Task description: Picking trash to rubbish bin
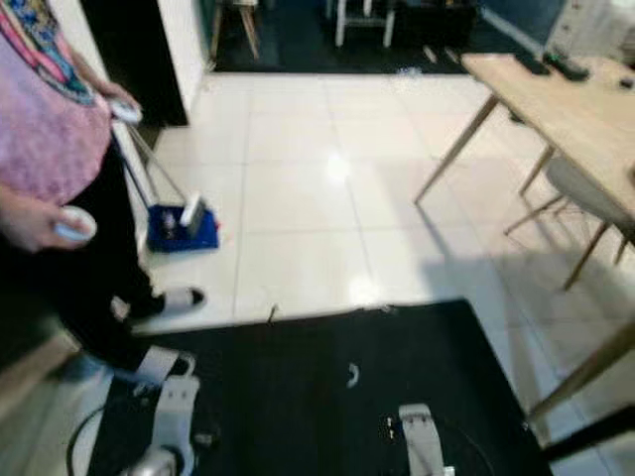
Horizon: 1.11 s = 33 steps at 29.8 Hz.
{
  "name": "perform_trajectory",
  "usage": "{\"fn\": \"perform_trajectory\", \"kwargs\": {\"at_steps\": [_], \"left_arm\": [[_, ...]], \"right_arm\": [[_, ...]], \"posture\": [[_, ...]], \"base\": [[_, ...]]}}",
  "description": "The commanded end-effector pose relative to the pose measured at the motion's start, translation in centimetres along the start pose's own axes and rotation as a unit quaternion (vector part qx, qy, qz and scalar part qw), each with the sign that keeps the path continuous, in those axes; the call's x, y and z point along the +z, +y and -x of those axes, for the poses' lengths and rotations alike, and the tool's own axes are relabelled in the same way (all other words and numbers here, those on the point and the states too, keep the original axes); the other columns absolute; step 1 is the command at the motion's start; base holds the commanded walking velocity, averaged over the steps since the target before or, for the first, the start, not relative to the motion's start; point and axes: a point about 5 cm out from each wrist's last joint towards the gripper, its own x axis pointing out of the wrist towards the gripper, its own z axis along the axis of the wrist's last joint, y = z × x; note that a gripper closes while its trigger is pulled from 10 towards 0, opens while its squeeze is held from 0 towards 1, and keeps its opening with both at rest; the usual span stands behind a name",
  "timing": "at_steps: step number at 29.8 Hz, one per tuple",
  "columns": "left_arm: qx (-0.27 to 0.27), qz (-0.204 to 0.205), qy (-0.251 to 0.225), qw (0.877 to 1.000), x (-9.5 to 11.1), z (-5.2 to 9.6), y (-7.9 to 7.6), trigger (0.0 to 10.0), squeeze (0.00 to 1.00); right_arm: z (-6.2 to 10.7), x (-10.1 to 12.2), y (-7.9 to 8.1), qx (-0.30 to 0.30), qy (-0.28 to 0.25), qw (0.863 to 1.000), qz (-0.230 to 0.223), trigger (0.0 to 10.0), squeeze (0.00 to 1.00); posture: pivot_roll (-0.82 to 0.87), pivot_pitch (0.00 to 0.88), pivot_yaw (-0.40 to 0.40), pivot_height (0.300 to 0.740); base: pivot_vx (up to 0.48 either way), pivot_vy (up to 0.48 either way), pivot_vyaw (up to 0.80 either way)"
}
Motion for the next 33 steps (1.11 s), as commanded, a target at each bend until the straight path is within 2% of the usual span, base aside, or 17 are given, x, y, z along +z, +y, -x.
{"fn": "perform_trajectory", "kwargs": {"at_steps": [1,33], "left_arm": [[-0.002,-0.002,0.010,1.000,-0.59,0.13,-0.13,10.0,0.00],[0.001,-0.001,0.013,1.000,-0.33,0.02,0.01,10.0,0.00]], "right_arm": [[0.09,-1.03,0.35,0.003,0.016,1.000,-0.010,10.0,0.00],[0.14,-0.98,-0.31,-0.020,0.013,0.998,-0.054,10.0,0.00]], "posture": [[0.08,0.109,-0.030,0.740],[0.08,0.116,-0.020,0.740]], "base": [[0.000,0.000,-0.80],[0.000,0.000,-0.80]]}}
